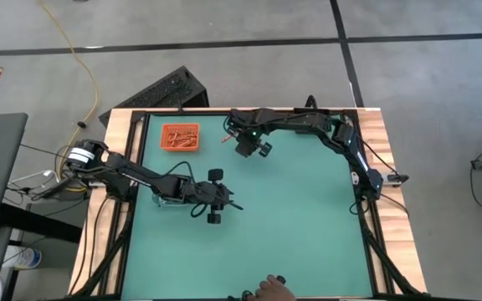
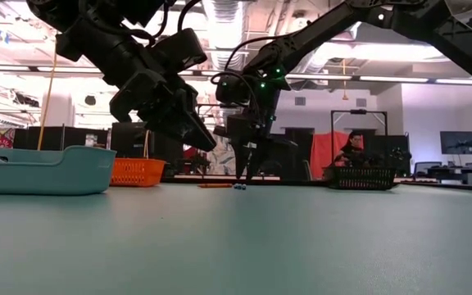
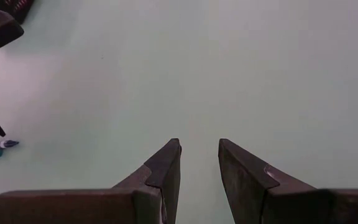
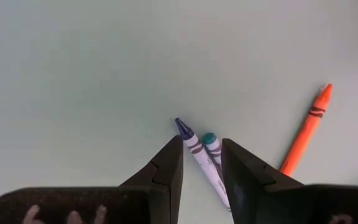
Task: Sort crayons
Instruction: Put the orange crayon into the orange basket
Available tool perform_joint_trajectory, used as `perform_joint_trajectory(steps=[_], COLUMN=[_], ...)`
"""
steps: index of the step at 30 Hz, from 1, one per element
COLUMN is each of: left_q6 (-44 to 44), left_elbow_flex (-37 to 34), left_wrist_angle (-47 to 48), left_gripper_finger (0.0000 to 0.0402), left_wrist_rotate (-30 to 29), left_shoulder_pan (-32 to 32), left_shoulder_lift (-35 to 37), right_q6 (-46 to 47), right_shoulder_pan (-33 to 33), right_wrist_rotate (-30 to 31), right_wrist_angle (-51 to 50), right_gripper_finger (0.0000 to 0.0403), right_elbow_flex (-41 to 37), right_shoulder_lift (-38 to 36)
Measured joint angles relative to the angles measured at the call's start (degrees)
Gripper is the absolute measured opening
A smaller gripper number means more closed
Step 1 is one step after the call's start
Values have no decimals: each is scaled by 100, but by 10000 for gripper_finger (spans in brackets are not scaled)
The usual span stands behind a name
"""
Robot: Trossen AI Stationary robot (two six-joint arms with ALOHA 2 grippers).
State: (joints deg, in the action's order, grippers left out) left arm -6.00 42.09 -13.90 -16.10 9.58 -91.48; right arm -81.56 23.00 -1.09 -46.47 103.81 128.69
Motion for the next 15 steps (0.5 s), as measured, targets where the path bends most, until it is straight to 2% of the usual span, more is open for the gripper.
perform_joint_trajectory(steps=[15], left_q6=[73], left_elbow_flex=[0], left_wrist_angle=[2], left_gripper_finger=[99], left_wrist_rotate=[18], left_shoulder_pan=[0], left_shoulder_lift=[0], right_q6=[184], right_shoulder_pan=[76], right_wrist_rotate=[-75], right_wrist_angle=[-336], right_gripper_finger=[114], right_elbow_flex=[-4], right_shoulder_lift=[3])
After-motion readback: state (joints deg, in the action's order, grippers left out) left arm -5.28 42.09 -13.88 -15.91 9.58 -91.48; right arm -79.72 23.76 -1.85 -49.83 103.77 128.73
